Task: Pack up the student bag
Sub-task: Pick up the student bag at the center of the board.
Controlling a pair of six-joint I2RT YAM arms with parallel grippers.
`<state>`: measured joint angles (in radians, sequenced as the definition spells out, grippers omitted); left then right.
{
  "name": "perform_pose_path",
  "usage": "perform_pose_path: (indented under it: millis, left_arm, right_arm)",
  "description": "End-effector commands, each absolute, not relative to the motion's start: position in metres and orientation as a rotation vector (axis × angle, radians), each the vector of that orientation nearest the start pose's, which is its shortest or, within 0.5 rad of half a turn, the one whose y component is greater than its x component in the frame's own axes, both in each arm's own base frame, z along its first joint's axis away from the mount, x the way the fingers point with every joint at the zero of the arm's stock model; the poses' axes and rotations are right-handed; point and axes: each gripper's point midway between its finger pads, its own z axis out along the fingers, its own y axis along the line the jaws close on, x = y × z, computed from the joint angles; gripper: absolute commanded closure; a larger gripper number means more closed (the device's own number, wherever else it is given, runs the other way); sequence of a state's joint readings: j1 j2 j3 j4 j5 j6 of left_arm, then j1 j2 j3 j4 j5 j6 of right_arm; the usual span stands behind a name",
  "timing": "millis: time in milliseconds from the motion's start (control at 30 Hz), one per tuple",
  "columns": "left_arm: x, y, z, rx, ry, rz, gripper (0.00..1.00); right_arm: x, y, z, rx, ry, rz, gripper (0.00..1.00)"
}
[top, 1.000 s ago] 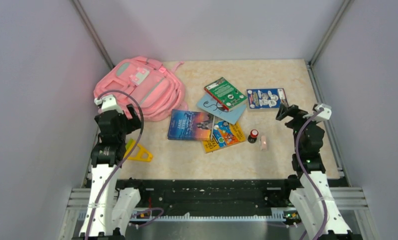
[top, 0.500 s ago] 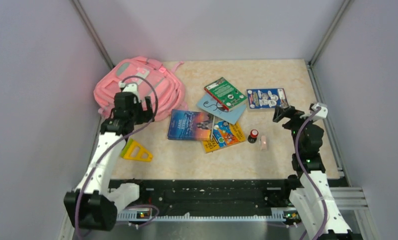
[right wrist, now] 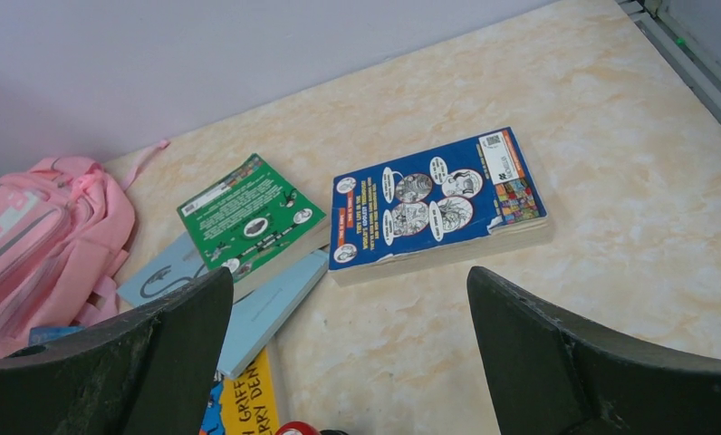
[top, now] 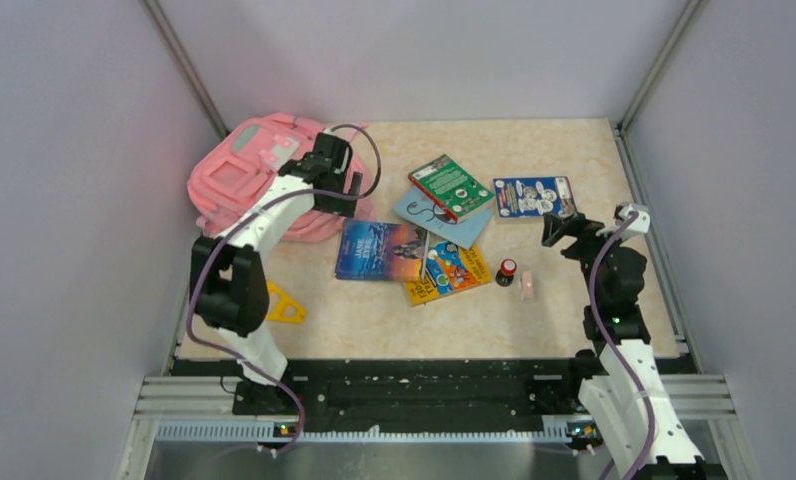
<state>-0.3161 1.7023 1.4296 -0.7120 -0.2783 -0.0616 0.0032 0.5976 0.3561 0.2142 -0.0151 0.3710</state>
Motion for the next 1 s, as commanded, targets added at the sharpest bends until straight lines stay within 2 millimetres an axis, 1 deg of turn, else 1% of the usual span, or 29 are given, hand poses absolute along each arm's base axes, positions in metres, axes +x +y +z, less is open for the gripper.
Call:
perform_pose_path:
  millis: [0, 100, 200, 400, 467, 600, 667, 733, 867, 967]
  left_arm:
    - [0.405, -0.085, 0.125, 0.235, 2.567, 0.223, 0.02]
    - [0.410, -0.080, 0.115, 0.227, 2.571, 0.275, 0.02]
    - [0.412, -0.083, 0.107, 0.252, 2.566, 0.256, 0.02]
    - [0.416, -0.077, 0.090, 0.258, 2.583, 0.315, 0.02]
    - [0.417, -0.076, 0.088, 0.250, 2.584, 0.332, 0.03]
    - [0.421, -0.072, 0.085, 0.235, 2.568, 0.361, 0.08]
    - [0.424, -0.067, 0.085, 0.211, 2.554, 0.400, 0.15]
    - [0.425, -0.062, 0.087, 0.193, 2.543, 0.437, 0.18]
    - [0.423, -0.057, 0.081, 0.197, 2.546, 0.481, 0.21]
    - [0.421, -0.062, 0.071, 0.221, 2.580, 0.449, 0.21]
  right_arm:
    - [0.303, 0.018, 0.249, 0.273, 1.511, 0.316, 0.01]
    - [0.303, 0.019, 0.248, 0.273, 1.514, 0.325, 0.01]
    - [0.304, 0.021, 0.247, 0.273, 1.513, 0.336, 0.01]
    - [0.304, 0.023, 0.246, 0.274, 1.513, 0.355, 0.01]
    - [0.304, 0.023, 0.246, 0.275, 1.512, 0.355, 0.01]
    - [0.304, 0.024, 0.246, 0.277, 1.509, 0.360, 0.01]
    - [0.304, 0.025, 0.246, 0.274, 1.507, 0.367, 0.01]
    - [0.304, 0.025, 0.246, 0.274, 1.508, 0.368, 0.01]
    - [0.304, 0.025, 0.247, 0.275, 1.506, 0.367, 0.01]
    - [0.304, 0.024, 0.247, 0.276, 1.506, 0.366, 0.01]
